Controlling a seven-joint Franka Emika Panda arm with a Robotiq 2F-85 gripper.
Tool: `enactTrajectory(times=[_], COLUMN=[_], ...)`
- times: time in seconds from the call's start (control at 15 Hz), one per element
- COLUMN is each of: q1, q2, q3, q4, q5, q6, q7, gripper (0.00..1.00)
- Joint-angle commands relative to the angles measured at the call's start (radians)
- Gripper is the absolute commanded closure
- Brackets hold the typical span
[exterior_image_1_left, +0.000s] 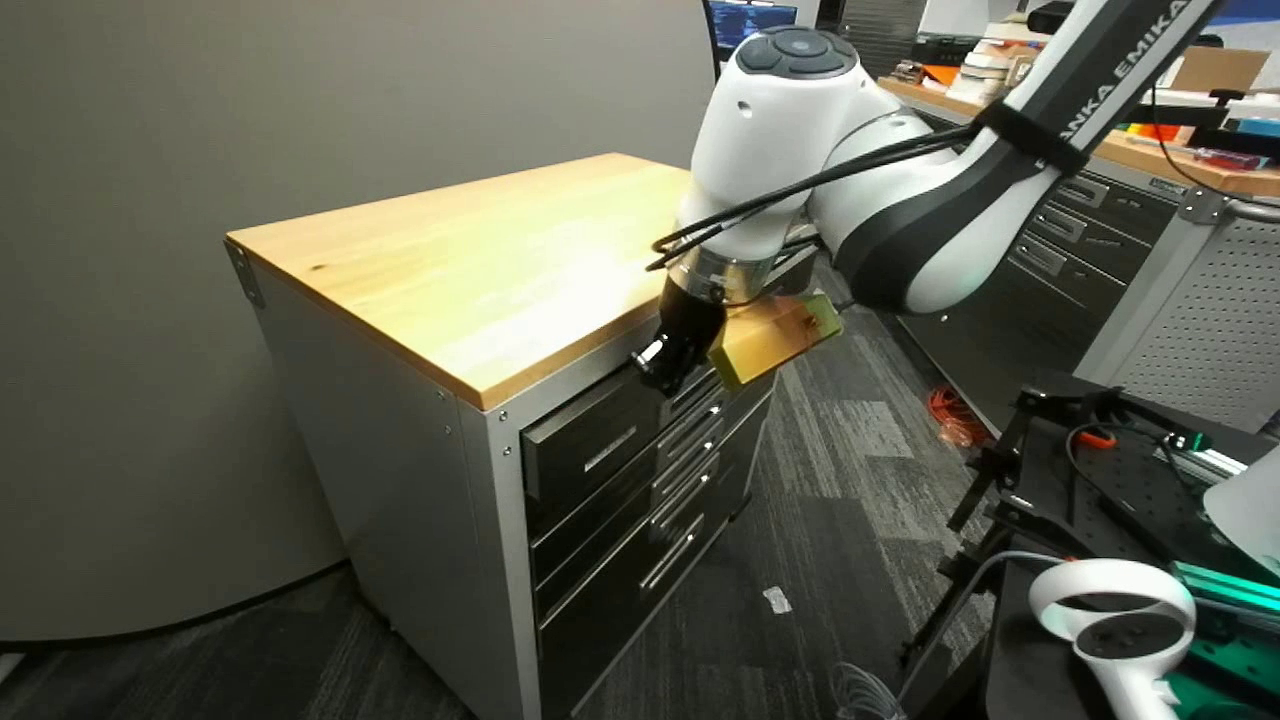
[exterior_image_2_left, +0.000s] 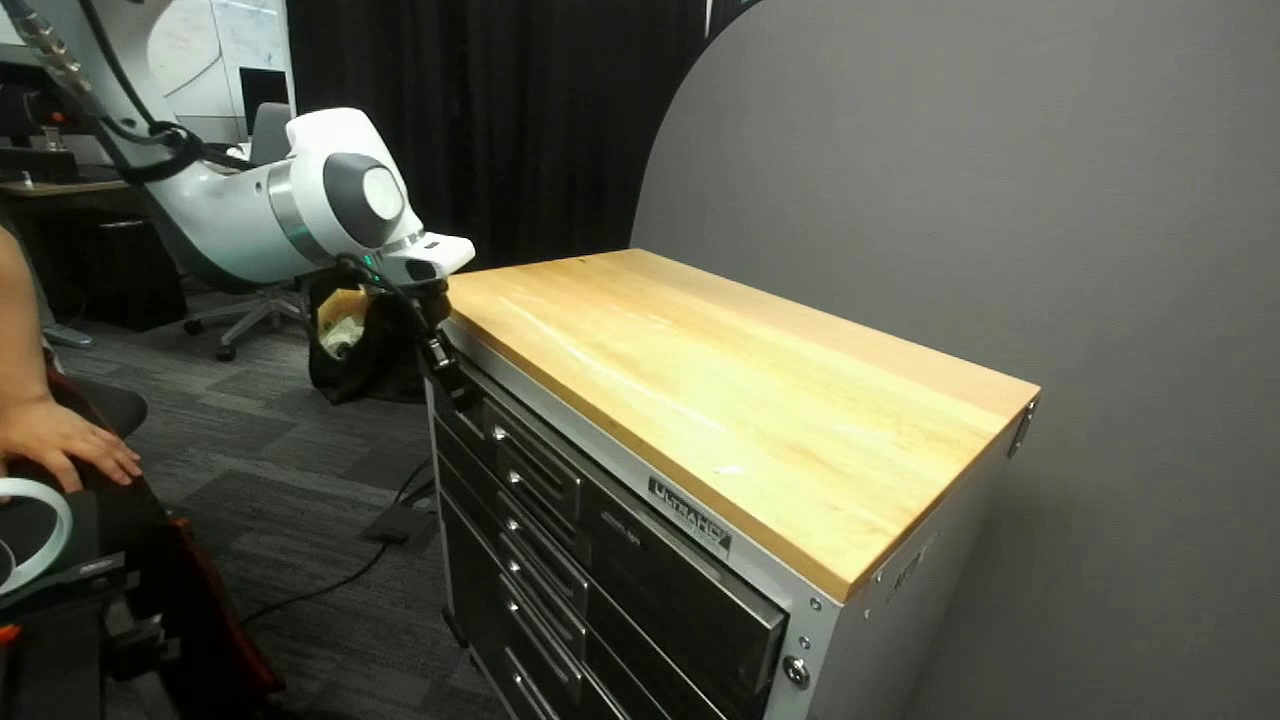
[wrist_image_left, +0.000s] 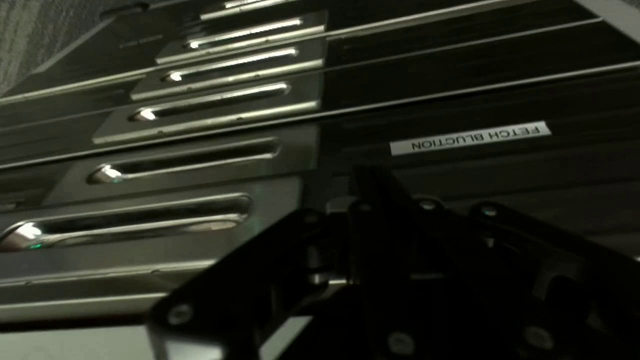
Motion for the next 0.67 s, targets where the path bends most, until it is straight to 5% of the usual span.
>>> enactTrajectory(times=[0.0, 0.2, 0.27, 0.33, 0.6], q1=[0.129, 0.156, 0.132, 0.105, -0.139], q2=[0.109, 0.102, 0.078, 0.040, -0.146], q3=[-0.125, -0.139, -0.110, -0.081, 0.179], q4=[0.138, 0.122, 0.096, 0.057, -0.101], q5=[-0.105, -0.136, -0.115, -0.098, 0.037], q6=[0.053, 0.035, 0.028, 0.017, -0.049], q7=[0.167, 0.224, 0.201, 0.159, -0.133], gripper=[0.91, 0.90, 0.67, 0.65, 0.42])
